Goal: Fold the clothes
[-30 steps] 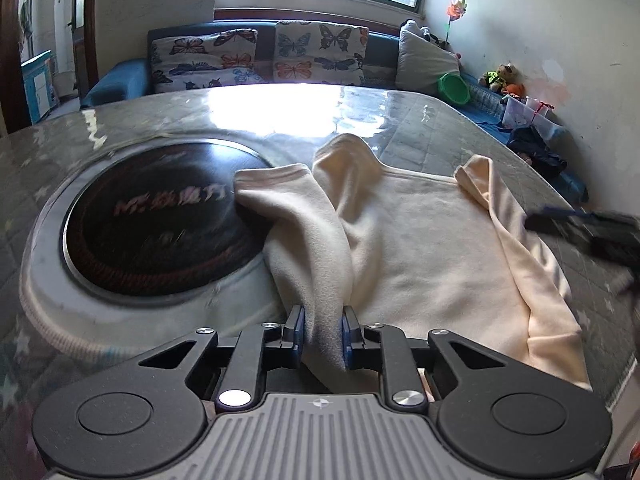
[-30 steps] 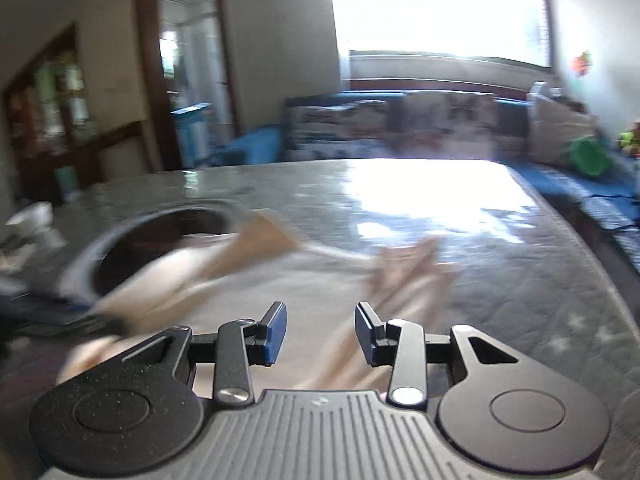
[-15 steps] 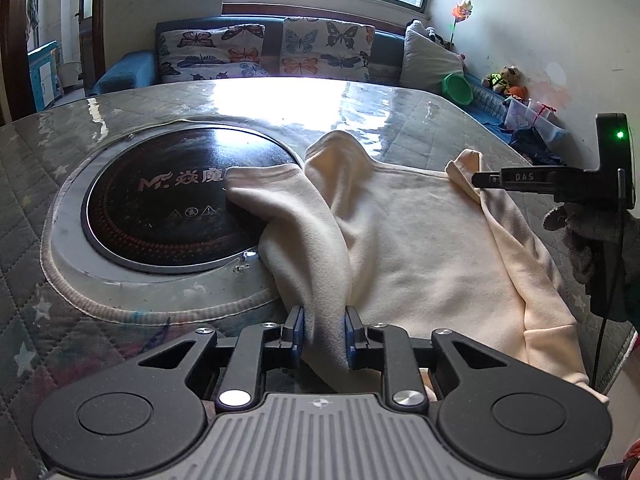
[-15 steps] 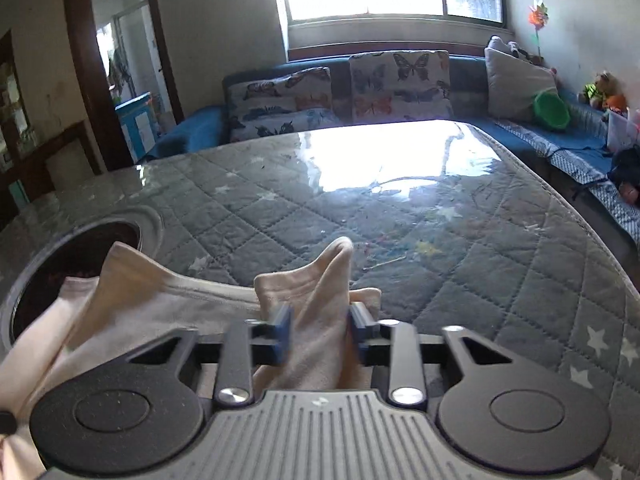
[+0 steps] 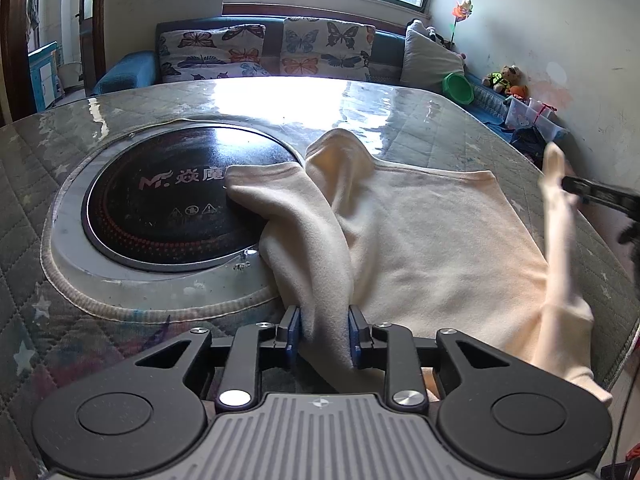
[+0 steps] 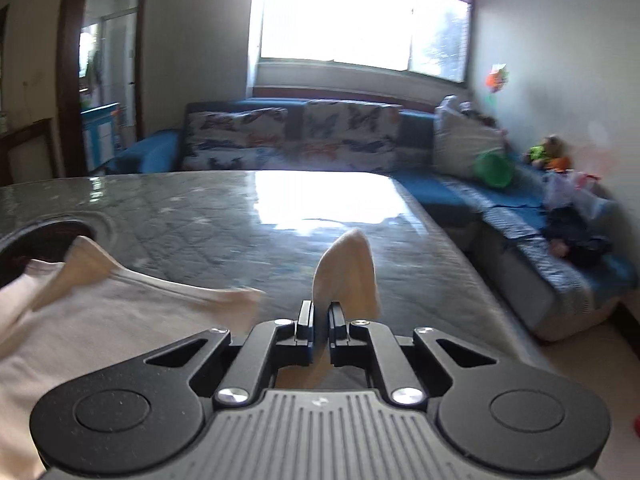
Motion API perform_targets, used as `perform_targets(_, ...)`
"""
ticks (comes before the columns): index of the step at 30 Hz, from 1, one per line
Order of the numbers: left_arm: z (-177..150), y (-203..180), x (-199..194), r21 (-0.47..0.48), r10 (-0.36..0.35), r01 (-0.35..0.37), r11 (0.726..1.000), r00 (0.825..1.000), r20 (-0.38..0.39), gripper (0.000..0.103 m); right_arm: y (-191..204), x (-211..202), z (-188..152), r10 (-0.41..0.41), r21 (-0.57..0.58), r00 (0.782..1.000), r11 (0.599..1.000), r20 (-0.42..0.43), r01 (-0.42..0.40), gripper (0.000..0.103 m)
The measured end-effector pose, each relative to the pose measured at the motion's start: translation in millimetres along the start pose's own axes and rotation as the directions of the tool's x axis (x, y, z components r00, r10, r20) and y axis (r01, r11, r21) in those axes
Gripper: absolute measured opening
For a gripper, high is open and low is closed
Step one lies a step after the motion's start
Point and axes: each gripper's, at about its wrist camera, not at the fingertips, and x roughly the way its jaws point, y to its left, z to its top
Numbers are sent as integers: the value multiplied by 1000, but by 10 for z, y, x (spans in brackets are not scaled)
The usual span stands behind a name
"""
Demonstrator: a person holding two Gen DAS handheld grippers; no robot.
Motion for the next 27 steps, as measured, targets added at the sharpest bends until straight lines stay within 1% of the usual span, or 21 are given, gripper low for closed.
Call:
perform_targets(3, -2, 6, -2, 3, -1, 1, 1000, 1000, -3, 28, -214, -168, -185, -74, 24, 997, 997, 0, 74, 6)
perform_targets(8, -23, -25, -3, 22, 7, -7, 1000, 1000, -7, 28, -445, -316, -562, -155, 84, 987, 984, -36, 158, 6)
perform_targets(12, -51, -68, -25, 42, 28, -27, 999, 1000, -11, 28, -533, -363, -803, -185, 146, 980, 970, -69, 194, 8)
perform_targets(13, -61, -81, -29, 45, 33, -32, 998, 999, -12, 28, -542, -383, -837, -192, 152, 979, 968, -71, 201, 11)
perform_targets(14, -69, -90, -32, 46, 39, -38, 998, 999, -14, 29, -548, -403, -865, -199, 158, 977, 965, -71, 208, 17)
perform_targets(16, -72, -115, -38, 51, 51, -50, 997, 999, -19, 29, -572, -462, -890, -215, 165, 975, 961, -58, 222, 18)
perform_targets(18, -71, -143, -48, 62, 65, -64, 996, 998, -23, 32, -617, -531, -897, -225, 178, 974, 957, -39, 228, 19)
perform_targets(19, -74, -156, -55, 65, 74, -73, 995, 997, -24, 33, -649, -565, -893, -231, 189, 972, 954, -31, 233, 22)
perform_targets(21, -84, -172, -72, 70, 93, -91, 993, 995, -26, 40, -699, -633, -880, -242, 208, 970, 948, -14, 240, 23)
perform_targets(23, -95, -177, -99, 66, 107, -105, 992, 994, -26, 44, -706, -706, -847, -234, 218, 972, 949, 9, 227, 26)
perform_targets(25, -85, -176, -147, 60, 120, -118, 991, 993, -20, 50, -671, -767, -816, -203, 215, 979, 958, 31, 192, 28)
perform_targets(27, -57, -169, -213, 54, 130, -129, 990, 992, -6, 56, -587, -795, -783, -139, 195, 989, 972, 42, 129, 34)
